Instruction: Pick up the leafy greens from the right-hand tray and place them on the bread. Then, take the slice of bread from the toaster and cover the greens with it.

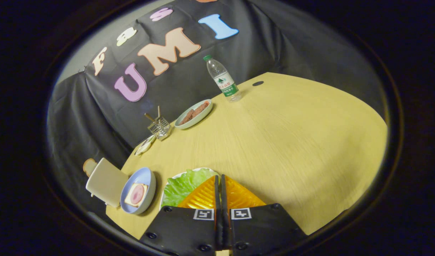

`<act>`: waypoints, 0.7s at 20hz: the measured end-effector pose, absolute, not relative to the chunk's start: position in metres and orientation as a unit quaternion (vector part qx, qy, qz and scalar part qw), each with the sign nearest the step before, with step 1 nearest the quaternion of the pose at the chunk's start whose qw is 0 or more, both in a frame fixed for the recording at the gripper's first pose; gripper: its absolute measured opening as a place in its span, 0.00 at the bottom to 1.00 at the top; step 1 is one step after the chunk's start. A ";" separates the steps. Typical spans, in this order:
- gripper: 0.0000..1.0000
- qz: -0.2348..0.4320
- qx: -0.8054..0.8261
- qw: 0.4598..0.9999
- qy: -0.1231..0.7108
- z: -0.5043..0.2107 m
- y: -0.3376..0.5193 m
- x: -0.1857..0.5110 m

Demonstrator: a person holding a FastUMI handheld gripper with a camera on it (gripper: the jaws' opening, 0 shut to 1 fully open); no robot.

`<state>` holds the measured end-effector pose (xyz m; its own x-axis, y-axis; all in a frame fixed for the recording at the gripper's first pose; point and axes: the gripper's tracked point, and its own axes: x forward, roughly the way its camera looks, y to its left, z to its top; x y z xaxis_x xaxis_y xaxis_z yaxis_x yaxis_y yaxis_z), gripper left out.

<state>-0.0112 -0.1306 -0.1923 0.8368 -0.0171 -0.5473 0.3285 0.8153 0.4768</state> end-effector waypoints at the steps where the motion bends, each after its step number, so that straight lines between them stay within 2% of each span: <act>1: 0.03 -0.089 0.304 0.912 0.259 -0.217 -0.124 0.007; 2: 0.03 -0.079 0.325 0.909 0.247 -0.214 -0.124 0.029; 3: 0.03 -0.071 0.335 0.908 0.240 -0.180 -0.122 0.005; 5: 0.03 -0.070 0.327 0.914 0.230 -0.168 -0.122 -0.006; 14: 0.03 -0.031 0.347 0.923 0.165 -0.116 -0.103 0.000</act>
